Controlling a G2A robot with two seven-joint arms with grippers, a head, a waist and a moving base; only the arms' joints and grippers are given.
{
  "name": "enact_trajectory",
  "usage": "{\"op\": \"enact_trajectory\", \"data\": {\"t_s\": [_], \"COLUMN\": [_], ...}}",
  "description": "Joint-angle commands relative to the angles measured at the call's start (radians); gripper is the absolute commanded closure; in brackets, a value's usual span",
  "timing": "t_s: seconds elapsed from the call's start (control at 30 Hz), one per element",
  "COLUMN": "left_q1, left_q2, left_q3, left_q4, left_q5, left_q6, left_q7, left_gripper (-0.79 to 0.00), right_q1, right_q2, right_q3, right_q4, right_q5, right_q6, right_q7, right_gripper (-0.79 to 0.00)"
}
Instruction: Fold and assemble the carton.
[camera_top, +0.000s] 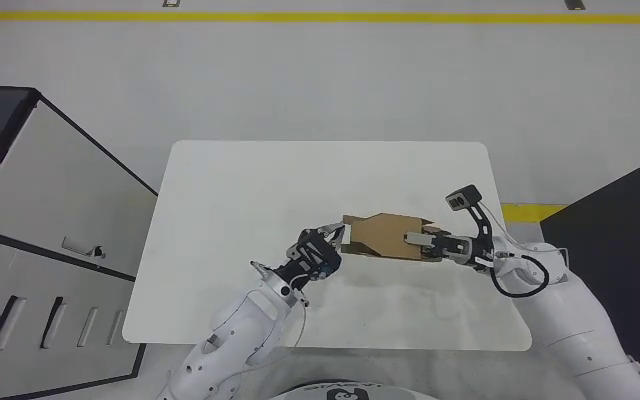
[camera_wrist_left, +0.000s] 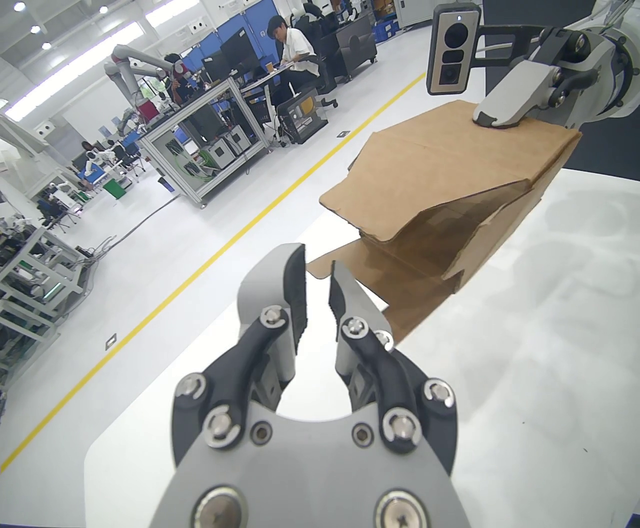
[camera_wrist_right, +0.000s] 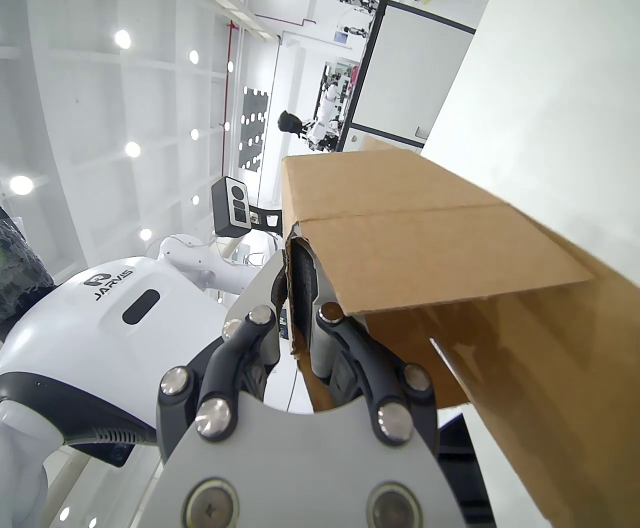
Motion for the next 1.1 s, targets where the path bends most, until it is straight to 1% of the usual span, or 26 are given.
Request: {"op": "enact_trajectory", "data": {"t_s": [0.0, 0.5, 0.7, 1.07], "left_q1": [0.001, -0.021, -0.029, -0.029], "left_q2": [0.001, 0.003, 0.003, 0.007], "left_q3": [0.001, 0.030, 0.033, 0.015], "left_q4": [-0.002, 0.000, 0.005, 0.006], "left_q5": [-0.005, -0.050, -0.065, -0.064], "left_q6": [-0.008, -0.087, -0.085, -0.059], "left_q7": [0.003, 0.055, 0.061, 0.067], "left_gripper": [0.000, 0.000, 0.000, 0.000], "right_q1": [-0.002, -0.011, -0.004, -0.005], "right_q2": [0.000, -0.006, -0.009, -0.009], "right_q3": [0.004, 0.019, 0.010, 0.008], "right_q4": [-0.002, -0.020, -0.028, -0.043], "right_q5": [0.001, -0.008, -0.005, -0.017], "right_q6": [-0.006, -0.008, 0.007, 0.029], "right_q7": [0.007, 0.021, 0.043, 0.065], "right_gripper": [0.000, 0.000, 0.000, 0.000]}}
